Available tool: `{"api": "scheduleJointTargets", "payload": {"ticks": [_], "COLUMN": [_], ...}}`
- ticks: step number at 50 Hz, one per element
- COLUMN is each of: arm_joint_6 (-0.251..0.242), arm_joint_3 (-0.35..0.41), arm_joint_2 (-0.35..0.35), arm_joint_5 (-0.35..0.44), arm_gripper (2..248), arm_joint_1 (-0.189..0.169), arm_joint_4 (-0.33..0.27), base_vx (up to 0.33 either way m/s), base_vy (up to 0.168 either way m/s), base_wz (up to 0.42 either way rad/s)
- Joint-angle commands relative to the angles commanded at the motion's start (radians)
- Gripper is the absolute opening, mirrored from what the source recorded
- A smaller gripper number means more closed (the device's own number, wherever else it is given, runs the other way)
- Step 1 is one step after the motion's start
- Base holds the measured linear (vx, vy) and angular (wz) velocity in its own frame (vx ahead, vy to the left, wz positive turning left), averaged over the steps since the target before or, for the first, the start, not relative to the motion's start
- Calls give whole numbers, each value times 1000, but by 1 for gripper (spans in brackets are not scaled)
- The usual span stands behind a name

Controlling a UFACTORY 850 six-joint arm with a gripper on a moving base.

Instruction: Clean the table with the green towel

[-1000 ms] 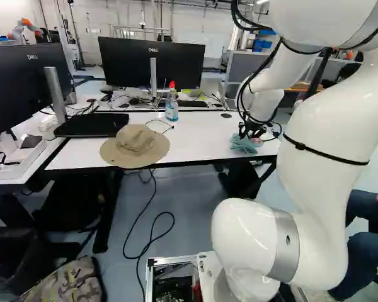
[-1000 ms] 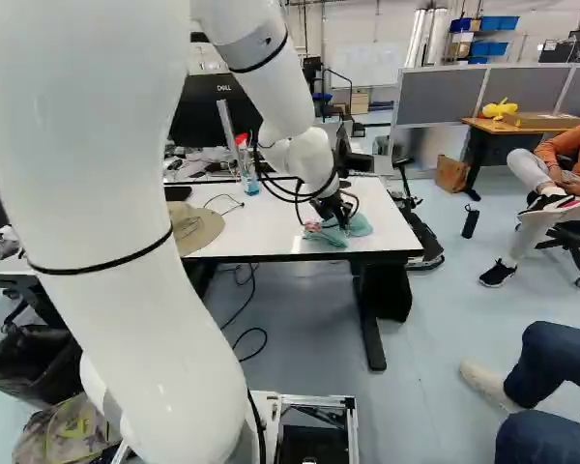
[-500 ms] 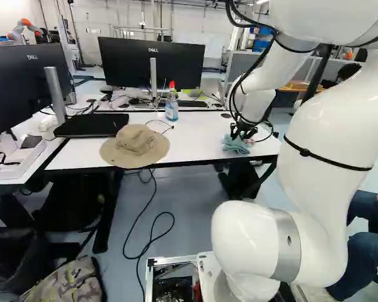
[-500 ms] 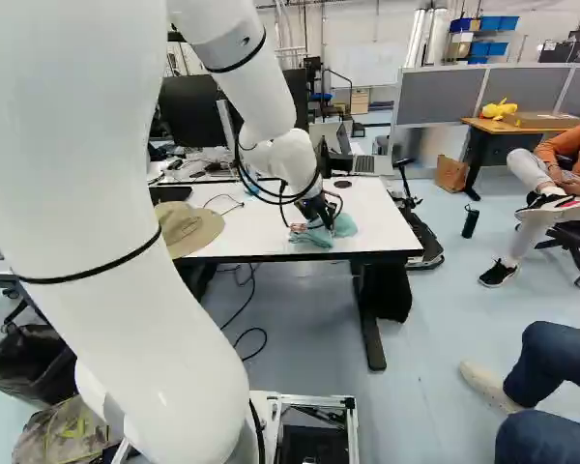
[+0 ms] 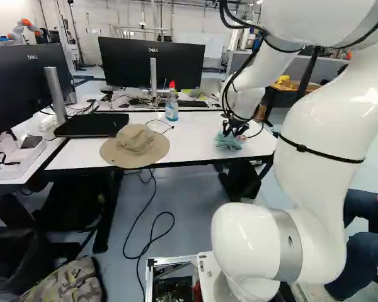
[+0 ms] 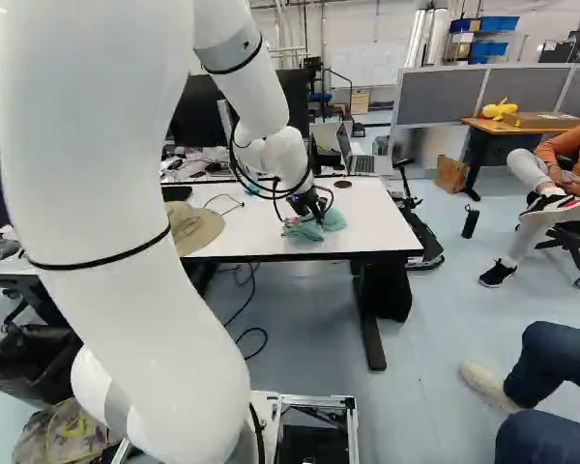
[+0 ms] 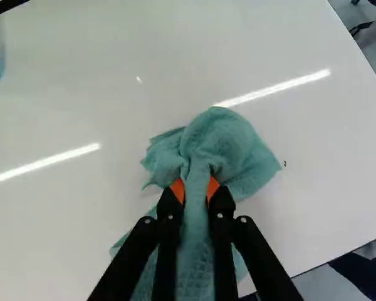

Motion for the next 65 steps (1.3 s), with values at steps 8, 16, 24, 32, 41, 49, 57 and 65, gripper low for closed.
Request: {"api": "scheduleJointTargets", "payload": {"ticks": [8,16,24,32,41,49,57,65], "arm_joint_6": [0,0,0,0,0,0,0,0], "arm_joint_3": [-5,-1,5,21,50,76,97,99], "arm_joint_2": [-4,11,35,70,121,168,212,223], "arm_joint_5": [0,0,-17,-60,-127,-191,-240,-240], "arm_gripper": [57,57,57,57,57,57,57,57], "arm_joint_1": [1,1,1,2,6,13,18,18], "arm_joint_4": [0,0,0,0,0,0,0,0], "base_vx": [0,0,0,0,0,0,0,0], "base_vy": [0,0,0,0,0,0,0,0], "base_wz": [0,0,0,0,0,0,0,0]}}
